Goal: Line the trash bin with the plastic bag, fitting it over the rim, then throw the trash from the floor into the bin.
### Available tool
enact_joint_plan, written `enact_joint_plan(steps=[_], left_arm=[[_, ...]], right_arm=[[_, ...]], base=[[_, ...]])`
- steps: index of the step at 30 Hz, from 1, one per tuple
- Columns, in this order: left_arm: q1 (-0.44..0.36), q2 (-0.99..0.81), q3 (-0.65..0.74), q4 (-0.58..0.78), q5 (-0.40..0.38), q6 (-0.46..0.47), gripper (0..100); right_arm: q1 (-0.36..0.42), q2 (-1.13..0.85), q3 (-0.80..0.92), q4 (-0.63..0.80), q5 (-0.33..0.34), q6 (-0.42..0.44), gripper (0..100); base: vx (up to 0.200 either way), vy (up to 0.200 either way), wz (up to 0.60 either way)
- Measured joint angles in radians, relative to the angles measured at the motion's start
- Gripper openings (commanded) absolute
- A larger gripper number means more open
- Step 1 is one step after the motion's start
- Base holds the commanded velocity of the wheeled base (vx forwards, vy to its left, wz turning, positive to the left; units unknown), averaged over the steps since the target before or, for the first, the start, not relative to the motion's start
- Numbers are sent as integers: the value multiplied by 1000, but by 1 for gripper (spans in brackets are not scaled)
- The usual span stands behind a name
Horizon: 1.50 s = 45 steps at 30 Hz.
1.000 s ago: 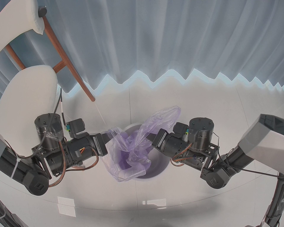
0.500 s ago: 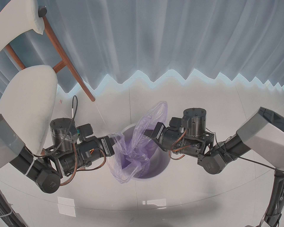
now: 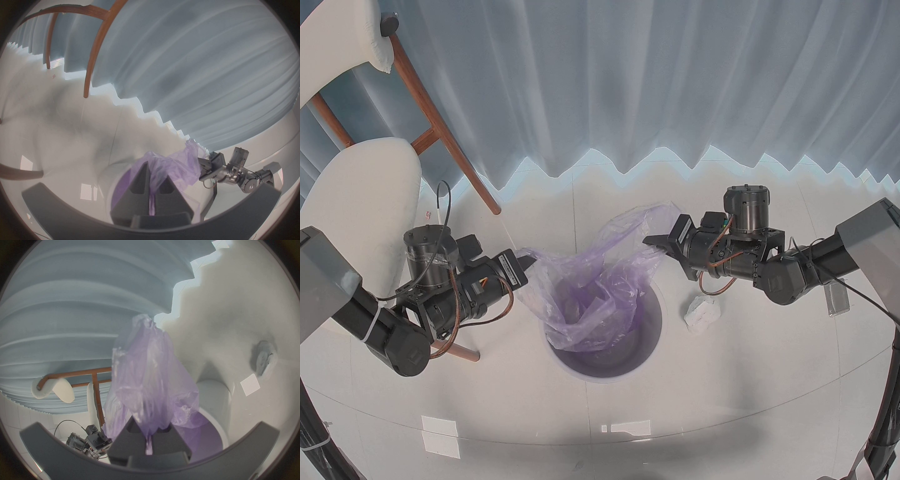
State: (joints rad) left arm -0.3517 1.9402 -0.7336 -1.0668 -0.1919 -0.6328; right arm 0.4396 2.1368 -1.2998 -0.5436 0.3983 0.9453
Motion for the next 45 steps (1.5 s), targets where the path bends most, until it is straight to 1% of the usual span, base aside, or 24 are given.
enact_joint_plan(steps=[4, 12, 20, 29, 45], left_arm=[[29, 25, -27, 0, 1, -1, 0], [72, 70, -64, 1, 17, -1, 0], [90, 108, -77, -1, 22, 4, 0], [119, 158, -108, -2, 24, 4, 0], [128, 274, -124, -39, 23, 9, 0]], right_arm=[[-37, -7, -23, 36, 5, -1, 0], [-104, -9, -53, 42, 7, -5, 0], [-145, 24, -82, 32, 7, -7, 0], [-166, 80, -107, 23, 6, -7, 0], [-173, 169, -63, 18, 4, -19, 0]], base=[[0, 0, 0], [0, 0, 0], [0, 0, 0], [0, 0, 0], [0, 0, 0]])
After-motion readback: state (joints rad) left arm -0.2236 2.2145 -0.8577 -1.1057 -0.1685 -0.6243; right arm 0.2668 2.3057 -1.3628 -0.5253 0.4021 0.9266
